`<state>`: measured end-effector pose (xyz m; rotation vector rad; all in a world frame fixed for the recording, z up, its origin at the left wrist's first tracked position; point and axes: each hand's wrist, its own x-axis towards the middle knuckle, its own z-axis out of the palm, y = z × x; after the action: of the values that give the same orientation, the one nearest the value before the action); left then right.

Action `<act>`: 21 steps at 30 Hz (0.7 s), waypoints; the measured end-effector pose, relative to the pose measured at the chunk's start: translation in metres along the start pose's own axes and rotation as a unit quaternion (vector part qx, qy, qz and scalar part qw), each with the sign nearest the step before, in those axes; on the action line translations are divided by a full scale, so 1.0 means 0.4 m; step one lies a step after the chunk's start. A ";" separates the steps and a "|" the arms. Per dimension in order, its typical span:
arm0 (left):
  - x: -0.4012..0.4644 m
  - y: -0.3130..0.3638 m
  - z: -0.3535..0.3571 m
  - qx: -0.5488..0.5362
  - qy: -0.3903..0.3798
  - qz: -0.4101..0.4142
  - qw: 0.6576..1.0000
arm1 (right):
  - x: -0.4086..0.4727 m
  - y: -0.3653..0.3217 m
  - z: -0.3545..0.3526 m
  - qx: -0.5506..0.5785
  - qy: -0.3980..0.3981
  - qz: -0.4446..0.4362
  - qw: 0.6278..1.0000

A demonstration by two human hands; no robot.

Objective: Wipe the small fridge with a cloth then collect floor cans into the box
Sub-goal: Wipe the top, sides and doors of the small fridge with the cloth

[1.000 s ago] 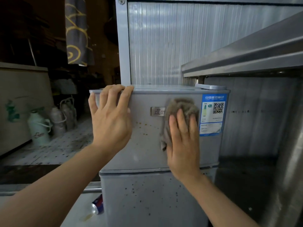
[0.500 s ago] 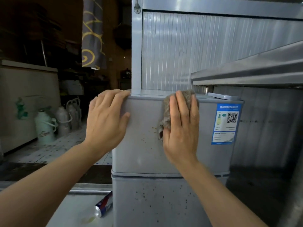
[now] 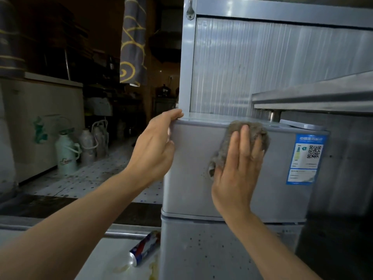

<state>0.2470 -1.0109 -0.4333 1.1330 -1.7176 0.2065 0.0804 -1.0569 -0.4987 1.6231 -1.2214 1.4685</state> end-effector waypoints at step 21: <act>-0.174 -0.132 -0.038 -0.016 0.001 -0.093 0.996 | -0.091 -0.095 0.075 -0.045 -0.117 -0.448 0.885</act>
<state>0.2994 -0.9895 -0.5017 1.2597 -1.5960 0.0638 0.1287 -1.0613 -0.5348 1.9432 -0.4741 0.6289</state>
